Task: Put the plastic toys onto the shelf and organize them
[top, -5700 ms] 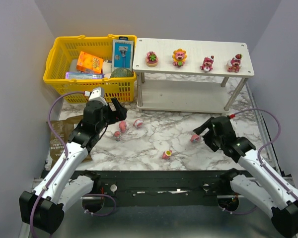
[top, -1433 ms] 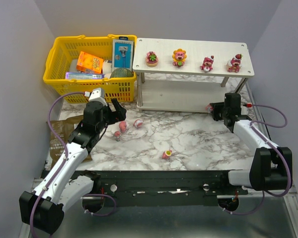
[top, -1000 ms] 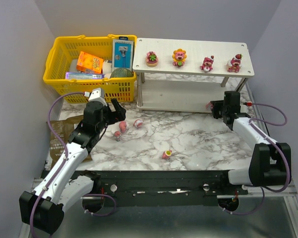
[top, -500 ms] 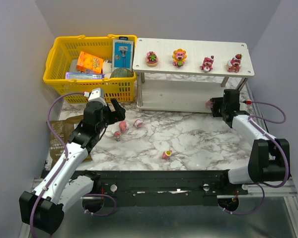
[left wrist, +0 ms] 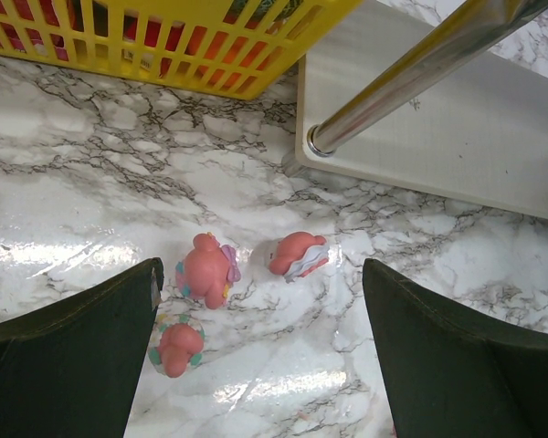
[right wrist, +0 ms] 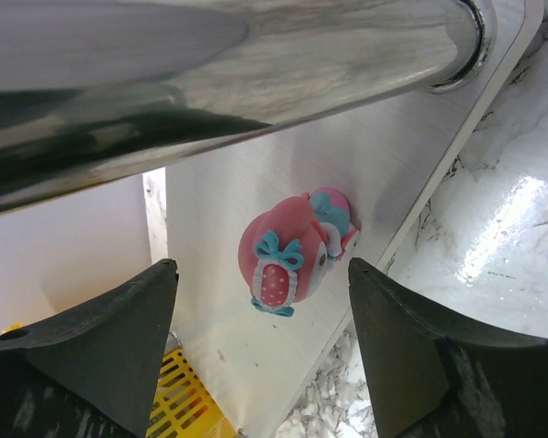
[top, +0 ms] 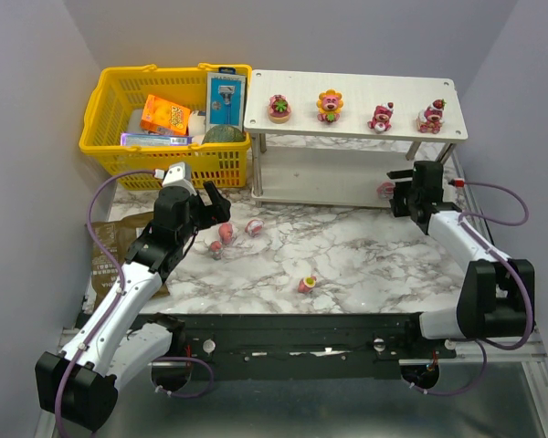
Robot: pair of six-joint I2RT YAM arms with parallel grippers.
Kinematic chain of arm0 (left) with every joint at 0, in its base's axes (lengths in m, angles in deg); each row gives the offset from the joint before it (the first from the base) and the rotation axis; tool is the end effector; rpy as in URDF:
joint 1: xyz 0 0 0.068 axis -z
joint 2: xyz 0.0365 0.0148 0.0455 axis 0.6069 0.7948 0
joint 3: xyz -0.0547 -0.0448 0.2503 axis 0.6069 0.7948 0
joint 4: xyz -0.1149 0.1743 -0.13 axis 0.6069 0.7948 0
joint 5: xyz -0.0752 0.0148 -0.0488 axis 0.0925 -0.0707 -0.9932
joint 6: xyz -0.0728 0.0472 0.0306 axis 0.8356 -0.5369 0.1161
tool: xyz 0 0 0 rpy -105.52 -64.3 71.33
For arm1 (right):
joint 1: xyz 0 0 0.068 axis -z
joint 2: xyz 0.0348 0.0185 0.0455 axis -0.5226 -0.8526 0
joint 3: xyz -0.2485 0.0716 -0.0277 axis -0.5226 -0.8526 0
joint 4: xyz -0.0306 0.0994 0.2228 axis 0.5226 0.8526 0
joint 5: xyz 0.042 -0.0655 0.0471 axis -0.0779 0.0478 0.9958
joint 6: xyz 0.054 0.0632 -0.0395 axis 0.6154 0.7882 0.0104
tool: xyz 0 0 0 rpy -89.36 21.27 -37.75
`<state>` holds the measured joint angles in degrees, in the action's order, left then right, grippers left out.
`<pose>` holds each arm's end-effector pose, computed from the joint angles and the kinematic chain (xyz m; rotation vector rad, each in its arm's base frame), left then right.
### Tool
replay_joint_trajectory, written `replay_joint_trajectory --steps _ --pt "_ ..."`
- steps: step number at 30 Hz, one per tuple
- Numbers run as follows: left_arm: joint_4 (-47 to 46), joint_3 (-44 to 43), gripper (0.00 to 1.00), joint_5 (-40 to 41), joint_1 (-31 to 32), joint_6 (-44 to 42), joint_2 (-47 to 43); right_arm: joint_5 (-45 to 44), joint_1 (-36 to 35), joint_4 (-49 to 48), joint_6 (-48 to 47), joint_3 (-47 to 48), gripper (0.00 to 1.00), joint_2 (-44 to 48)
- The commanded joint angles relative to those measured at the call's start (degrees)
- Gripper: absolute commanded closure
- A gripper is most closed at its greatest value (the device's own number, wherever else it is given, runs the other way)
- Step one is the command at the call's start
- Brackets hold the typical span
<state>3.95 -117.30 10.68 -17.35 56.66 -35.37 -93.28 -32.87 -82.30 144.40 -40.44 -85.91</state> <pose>0.2272 -0.0735 0.2682 -0.2861 2.0096 -0.4781 0.3217 -0.0064 0.1935 1.5435 1.7079 0.5764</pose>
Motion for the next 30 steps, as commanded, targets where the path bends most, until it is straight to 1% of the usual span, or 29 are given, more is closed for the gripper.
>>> replay_joint_trajectory --steps 1,2,5,9,12,15,18,20,21,22,24,25,27,28,30 --pt "0.03 -0.17 0.01 1.84 0.12 -0.85 -0.73 -0.42 0.49 -0.08 -2.65 0.64 0.15 3.45" --pt "0.03 -0.17 0.01 1.93 0.12 -0.85 -0.73 0.11 0.57 0.26 -2.92 0.03 0.14 4.07" --pt "0.12 -0.08 0.01 2.02 0.12 -0.76 -0.99 5.72 0.75 1.49 -4.67 -0.33 0.12 6.44" --pt "-0.15 0.09 0.01 1.93 0.12 -0.76 -1.43 14.41 0.66 7.29 -8.1 0.11 0.1 9.08" --pt "-0.5 0.45 0.01 1.93 0.12 -0.67 -1.78 18.12 0.66 10.81 -10.83 -3.31 0.1 12.76" --pt "-0.67 1.06 0.01 1.67 0.12 -0.41 -2.22 19.01 0.14 13.89 -12.15 -9.19 0.1 19.08" --pt "-1.02 1.67 0.01 1.06 0.03 -0.24 -2.4 18.31 -2.58 14.42 -11.63 -15.96 0.11 27.08" --pt "-1.37 1.77 0.01 0.62 0.12 -0.06 -2.31 17.61 -6.53 15.64 -9.35 -19.65 0.12 31.47" --pt "-1.46 1.85 0.01 0.35 0.12 0.03 -2.14 16.65 -8.28 16.08 -8.29 -20.71 0.12 32.45" --pt "-1.64 2.03 0.01 -0.08 0.12 0.12 -2.05 16.29 -12.48 16.26 -5.93 -21.42 0.12 33.16" --pt "-1.64 2.03 0.01 -0.53 0.12 0.12 -1.96 15.41 -17.07 16.36 -2.76 -23.43 0.12 33.6" --pt "-1.73 2.12 0.01 -0.79 0.12 0.12 -1.96 15.14 -21.79 15.66 0.39 -23.97 0.12 33.34" --pt "-1.73 2.2 0.01 -0.88 0.12 0.12 -2.14 14.62 -26.38 13.72 3.92 -25.11 0.12 30.98" --pt "-1.64 2.29 0.01 -1.05 0.12 0.03 -2.22 14.44 -30.41 12.85 6.54 -25.11 0.12 29.66" --pt "-1.47 2.2 0.01 -0.88 0.12 -0.06 -2.4 13.39 -34.73 11.35 9.81 -24.5 0.11 27.02"
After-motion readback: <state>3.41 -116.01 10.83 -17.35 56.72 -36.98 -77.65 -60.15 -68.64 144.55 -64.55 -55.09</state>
